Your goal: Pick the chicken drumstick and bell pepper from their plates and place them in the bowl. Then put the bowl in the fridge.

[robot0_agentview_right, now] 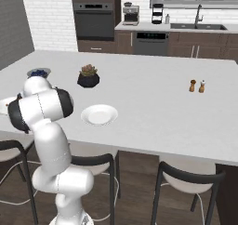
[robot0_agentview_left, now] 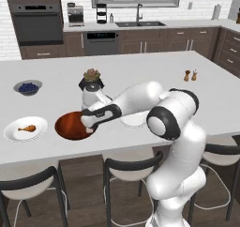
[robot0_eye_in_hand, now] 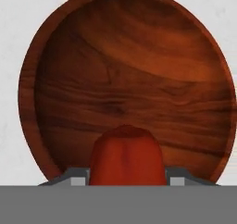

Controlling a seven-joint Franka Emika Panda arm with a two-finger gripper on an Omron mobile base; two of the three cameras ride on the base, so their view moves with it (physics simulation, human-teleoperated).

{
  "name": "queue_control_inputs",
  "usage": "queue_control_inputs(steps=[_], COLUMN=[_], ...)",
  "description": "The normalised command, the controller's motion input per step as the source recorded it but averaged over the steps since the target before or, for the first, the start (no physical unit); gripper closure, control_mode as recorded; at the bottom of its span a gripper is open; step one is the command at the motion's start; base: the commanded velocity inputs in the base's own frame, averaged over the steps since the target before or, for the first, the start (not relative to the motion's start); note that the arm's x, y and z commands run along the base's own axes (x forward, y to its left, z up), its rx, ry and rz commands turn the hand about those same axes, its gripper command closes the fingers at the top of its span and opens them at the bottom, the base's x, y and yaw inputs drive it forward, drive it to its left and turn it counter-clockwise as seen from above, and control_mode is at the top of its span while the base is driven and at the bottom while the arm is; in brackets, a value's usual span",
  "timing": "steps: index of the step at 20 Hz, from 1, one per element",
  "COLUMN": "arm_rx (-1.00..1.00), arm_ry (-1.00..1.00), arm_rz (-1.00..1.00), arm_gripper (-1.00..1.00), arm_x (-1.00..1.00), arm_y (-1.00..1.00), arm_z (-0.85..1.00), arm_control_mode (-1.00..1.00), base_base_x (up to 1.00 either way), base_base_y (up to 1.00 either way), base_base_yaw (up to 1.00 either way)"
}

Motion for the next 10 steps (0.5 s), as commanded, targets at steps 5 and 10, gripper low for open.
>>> queue_control_inputs(steps=[5, 10], arm_rx=[0.0, 0.0], arm_ry=[0.08, 0.03], arm_rz=[0.04, 0.05], arm_gripper=[1.0, 1.0], arm_x=[0.3, 0.01], arm_y=[0.18, 0.0], arm_z=[-0.14, -0.39], arm_control_mode=[-1.0, -1.0], base_base_x=[0.0, 0.0], base_base_y=[0.0, 0.0], base_base_yaw=[0.0, 0.0])
